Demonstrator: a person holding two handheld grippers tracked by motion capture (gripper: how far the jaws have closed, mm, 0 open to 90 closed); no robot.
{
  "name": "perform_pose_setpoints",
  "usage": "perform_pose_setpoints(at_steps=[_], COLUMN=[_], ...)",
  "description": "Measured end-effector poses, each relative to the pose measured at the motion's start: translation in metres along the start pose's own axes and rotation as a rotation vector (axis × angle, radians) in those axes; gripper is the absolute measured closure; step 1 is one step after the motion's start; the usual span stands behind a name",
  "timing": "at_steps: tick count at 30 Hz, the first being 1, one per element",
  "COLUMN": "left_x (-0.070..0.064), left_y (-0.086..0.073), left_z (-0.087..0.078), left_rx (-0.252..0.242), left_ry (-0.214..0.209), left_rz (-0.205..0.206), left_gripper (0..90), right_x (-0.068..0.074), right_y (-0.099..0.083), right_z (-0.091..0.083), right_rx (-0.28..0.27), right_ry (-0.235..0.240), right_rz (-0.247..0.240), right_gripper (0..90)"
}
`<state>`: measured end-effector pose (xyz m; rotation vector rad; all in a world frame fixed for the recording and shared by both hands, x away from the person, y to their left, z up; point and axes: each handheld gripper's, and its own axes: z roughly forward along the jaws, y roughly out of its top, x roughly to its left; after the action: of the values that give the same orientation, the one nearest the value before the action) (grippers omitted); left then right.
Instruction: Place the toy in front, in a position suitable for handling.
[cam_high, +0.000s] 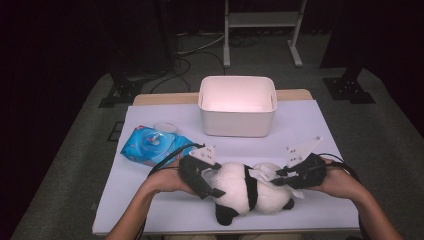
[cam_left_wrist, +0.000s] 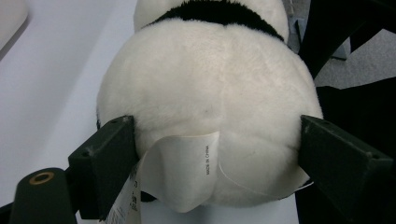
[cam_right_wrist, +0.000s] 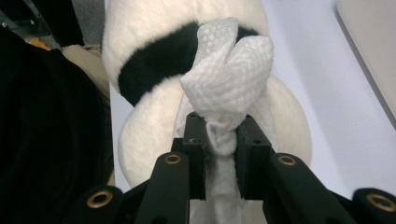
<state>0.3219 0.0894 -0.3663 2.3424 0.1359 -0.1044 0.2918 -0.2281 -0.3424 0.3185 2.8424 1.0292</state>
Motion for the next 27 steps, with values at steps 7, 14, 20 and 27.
perform_pose_setpoints(at_steps=[7, 14, 20, 27], left_x=[0.001, 0.006, 0.012, 0.017], left_y=[0.01, 0.027, 0.032, 0.029], left_z=[-0.003, 0.005, 0.017, 0.035], left_rx=[0.013, 0.04, 0.07, 0.095], left_ry=[-0.001, -0.016, -0.019, -0.034], left_rz=[-0.003, -0.011, -0.037, -0.07], left_gripper=[12.5, 10.5, 7.1, 1.3], right_x=[-0.005, 0.003, 0.005, 0.003], right_y=[-0.009, -0.002, -0.004, -0.004], right_z=[-0.001, 0.01, 0.015, 0.018], right_rx=[-0.012, 0.017, 0.016, 0.023], right_ry=[-0.013, 0.001, 0.005, 0.02], right_rz=[0.016, -0.019, -0.009, -0.006], right_gripper=[75.7, 76.1, 76.3, 76.4])
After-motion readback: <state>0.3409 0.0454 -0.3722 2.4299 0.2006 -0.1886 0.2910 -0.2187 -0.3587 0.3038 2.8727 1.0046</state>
